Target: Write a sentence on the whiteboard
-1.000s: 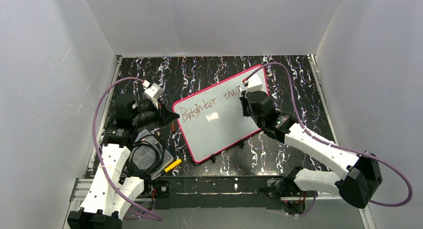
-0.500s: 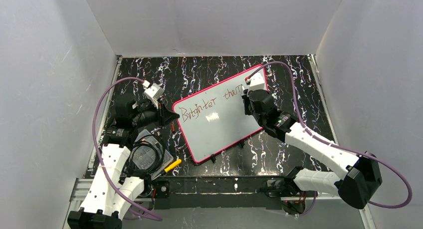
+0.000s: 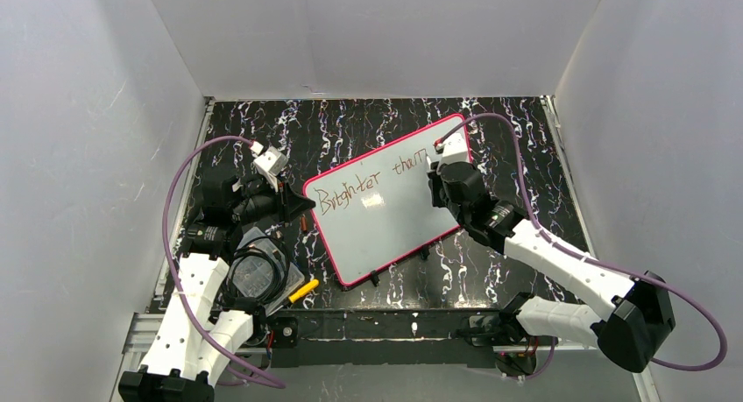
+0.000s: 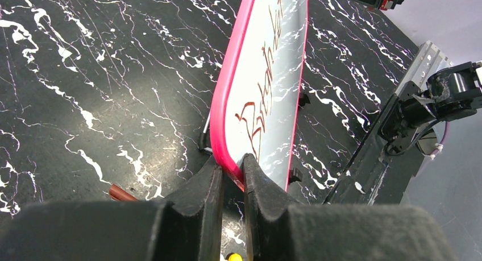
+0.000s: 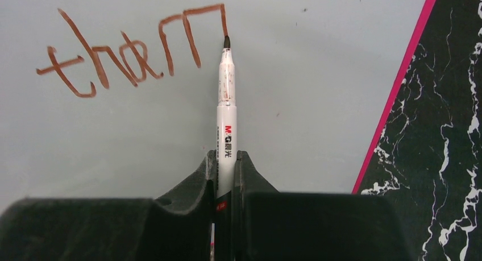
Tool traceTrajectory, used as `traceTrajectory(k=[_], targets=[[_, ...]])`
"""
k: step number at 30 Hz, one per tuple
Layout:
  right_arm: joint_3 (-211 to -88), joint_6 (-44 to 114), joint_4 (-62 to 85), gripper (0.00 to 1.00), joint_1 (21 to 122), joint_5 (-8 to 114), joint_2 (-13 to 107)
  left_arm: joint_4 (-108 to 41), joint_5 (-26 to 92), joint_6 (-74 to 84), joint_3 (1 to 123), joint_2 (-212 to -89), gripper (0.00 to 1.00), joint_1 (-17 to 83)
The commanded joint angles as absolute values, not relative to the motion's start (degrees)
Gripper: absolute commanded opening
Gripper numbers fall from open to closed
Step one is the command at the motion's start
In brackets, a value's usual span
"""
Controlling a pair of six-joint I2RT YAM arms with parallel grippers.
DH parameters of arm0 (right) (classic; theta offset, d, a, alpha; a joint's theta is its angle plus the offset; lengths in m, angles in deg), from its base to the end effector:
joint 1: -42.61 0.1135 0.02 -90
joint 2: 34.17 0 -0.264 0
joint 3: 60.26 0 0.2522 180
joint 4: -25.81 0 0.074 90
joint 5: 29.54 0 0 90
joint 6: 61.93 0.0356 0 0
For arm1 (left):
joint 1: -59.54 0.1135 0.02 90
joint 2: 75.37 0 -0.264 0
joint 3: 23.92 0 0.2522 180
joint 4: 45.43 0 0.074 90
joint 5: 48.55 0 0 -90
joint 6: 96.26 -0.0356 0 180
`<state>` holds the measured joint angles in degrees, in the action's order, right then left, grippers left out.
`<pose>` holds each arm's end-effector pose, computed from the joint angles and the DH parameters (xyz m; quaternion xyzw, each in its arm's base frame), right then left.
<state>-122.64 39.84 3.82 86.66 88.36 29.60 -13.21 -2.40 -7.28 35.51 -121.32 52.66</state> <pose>0.1929 0.1634 0.3023 -0.0983 0.8159 0.0714 0.5653 0.1719 -0.0456 0.3300 0.2689 0.7372 -0.3307 0.5242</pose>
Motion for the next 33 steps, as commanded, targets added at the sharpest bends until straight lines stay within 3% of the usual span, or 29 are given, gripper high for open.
traceTrajectory(k=[1, 33], targets=[[-120.7, 41.5, 2.1, 0.01, 86.5, 86.8, 27.8, -11.9, -0.6, -12.1, 34.8, -120.3, 0.00, 52.4], [-122.0, 36.8, 1.5, 0.01, 86.4, 85.2, 23.0, -11.7, -0.6, -12.7, 34.4, -119.6, 0.00, 52.4]])
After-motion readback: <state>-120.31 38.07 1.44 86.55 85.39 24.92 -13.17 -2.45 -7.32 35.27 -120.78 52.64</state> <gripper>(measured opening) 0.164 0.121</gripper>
